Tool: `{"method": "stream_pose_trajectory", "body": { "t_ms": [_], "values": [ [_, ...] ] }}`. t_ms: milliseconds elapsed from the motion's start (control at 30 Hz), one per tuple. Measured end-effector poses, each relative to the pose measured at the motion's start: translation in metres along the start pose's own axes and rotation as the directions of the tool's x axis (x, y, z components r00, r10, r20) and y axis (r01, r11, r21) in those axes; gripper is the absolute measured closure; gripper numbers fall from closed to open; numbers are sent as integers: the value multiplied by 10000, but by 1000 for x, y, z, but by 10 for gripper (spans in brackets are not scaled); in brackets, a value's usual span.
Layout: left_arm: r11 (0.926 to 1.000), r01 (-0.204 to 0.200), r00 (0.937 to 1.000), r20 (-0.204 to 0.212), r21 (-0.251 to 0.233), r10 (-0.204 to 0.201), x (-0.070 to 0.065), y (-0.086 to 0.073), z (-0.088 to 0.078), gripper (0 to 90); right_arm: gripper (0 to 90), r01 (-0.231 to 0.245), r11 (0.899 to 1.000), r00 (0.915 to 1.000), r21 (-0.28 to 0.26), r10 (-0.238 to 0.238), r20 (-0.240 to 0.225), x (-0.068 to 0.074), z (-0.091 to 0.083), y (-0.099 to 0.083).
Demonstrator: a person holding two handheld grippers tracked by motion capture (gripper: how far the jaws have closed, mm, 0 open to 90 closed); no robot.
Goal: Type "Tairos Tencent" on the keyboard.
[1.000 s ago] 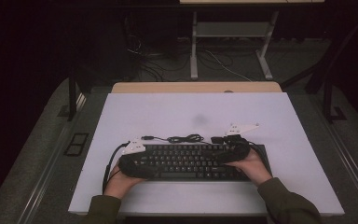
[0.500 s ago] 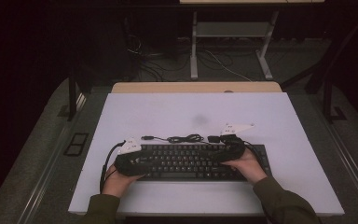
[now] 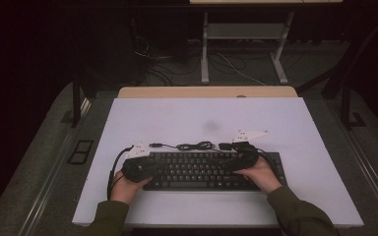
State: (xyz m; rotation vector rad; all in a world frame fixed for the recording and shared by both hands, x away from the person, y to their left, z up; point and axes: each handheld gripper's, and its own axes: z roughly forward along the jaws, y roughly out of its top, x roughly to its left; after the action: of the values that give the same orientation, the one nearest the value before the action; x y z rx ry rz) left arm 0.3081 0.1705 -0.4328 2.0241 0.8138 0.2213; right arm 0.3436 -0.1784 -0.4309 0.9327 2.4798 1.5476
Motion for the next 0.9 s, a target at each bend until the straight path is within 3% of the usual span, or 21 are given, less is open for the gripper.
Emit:
{"method": "stream_pose_trajectory", "body": {
  "t_ms": [500, 900],
  "values": [
    [9996, -147, 9998, 159, 258, 143, -3, 6, 20, 888, 202, 18, 10000, 10000, -9, -18, -3, 0, 0, 0],
    [9989, -209, 9997, 151, 425, 203, -1, 3, 24, 888, 202, 40, 10000, 10000, 0, -40, -26, 2, 1, 1]
  ]
}}
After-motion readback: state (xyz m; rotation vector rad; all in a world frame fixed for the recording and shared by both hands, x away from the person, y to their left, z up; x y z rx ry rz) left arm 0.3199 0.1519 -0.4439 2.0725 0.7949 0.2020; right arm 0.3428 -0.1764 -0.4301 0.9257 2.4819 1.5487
